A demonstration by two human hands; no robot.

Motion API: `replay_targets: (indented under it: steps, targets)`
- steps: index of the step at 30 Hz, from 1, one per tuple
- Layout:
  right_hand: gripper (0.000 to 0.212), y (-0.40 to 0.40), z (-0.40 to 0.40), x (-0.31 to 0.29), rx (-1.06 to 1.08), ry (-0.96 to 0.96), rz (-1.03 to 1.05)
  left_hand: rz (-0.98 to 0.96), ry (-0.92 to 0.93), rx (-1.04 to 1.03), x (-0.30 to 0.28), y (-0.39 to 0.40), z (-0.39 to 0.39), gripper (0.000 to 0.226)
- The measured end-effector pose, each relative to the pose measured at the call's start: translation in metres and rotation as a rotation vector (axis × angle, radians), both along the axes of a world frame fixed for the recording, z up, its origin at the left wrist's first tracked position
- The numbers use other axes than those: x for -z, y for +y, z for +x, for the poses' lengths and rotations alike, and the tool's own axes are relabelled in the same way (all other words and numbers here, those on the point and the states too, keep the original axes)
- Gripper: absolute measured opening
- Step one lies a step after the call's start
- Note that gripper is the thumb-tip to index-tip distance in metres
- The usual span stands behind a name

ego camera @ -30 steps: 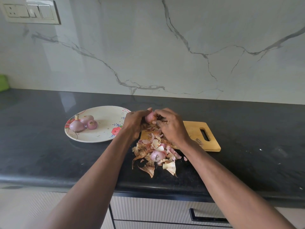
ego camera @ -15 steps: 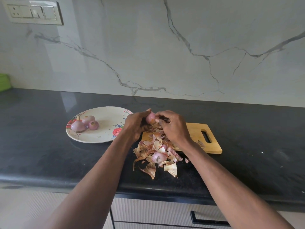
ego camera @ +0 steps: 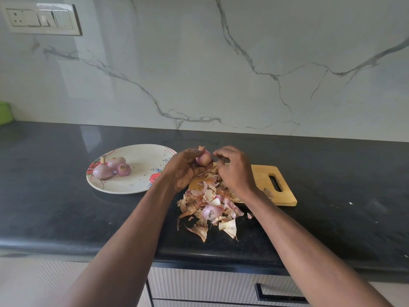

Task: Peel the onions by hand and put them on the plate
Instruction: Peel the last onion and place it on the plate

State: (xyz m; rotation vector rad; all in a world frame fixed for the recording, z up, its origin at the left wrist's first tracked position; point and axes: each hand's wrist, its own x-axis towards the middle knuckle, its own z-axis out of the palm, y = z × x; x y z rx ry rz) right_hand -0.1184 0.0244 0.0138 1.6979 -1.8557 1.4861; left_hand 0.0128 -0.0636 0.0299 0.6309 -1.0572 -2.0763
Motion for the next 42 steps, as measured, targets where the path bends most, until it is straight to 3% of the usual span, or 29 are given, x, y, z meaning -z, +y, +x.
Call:
replay_targets:
  steps: [5,12,27,36,42]
  targets:
    - [0.021,0.003,0.005,-0.005,-0.161,-0.037,0.014,-0.049,-0.051,0.028,0.0,0.0,0.001,0.014]
    - [0.022,-0.002,0.004,0.002,-0.179,-0.056,0.029,-0.067,-0.116,-0.039,0.001,0.002,-0.001,0.014]
    - [0.013,-0.003,0.004,0.003,-0.126,-0.059,0.071,-0.022,-0.126,-0.015,-0.001,0.004,0.0,0.031]
    - [0.009,-0.004,0.0,0.004,-0.029,-0.065,-0.034,0.008,-0.054,0.043,-0.002,0.004,0.001,0.013]
    - [0.01,-0.003,0.002,0.004,-0.052,-0.094,-0.014,0.028,-0.034,-0.017,0.0,0.004,0.0,0.027]
